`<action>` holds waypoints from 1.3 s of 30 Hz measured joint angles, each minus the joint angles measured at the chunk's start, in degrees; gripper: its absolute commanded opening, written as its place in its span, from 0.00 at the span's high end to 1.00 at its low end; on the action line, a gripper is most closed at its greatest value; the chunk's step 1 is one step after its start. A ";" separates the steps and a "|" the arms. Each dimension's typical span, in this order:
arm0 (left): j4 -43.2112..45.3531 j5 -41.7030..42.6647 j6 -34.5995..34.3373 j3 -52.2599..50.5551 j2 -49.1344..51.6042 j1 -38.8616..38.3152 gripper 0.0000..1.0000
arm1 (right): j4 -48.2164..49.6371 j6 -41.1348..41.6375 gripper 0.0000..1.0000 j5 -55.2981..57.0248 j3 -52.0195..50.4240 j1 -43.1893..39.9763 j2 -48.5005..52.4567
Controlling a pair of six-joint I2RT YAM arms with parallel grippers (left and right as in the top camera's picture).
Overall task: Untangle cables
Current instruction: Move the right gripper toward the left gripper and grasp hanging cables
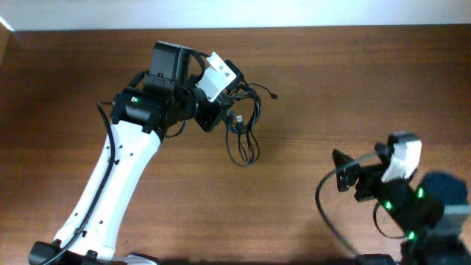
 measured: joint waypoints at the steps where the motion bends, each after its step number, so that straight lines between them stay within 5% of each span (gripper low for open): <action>1: 0.00 0.35 0.00 0.02 0.00 0.00 1.00 | -2.54 0.87 0.01 -2.03 4.31 0.00 5.03; 9: 3.56 1.40 -7.54 0.02 -0.02 0.00 1.00 | -3.17 11.04 0.01 -22.82 13.49 0.00 29.35; 19: 9.81 -7.63 -31.82 0.02 -0.02 0.00 1.00 | 3.78 15.96 0.07 -44.65 13.57 3.80 42.29; 25: 9.46 -10.32 -36.06 0.02 -0.02 0.00 1.00 | 15.80 15.69 0.13 -46.05 13.64 12.50 42.34; 39: 7.78 -8.24 -36.83 0.02 -0.02 0.00 1.00 | 11.80 15.74 0.15 -29.49 13.64 13.03 42.34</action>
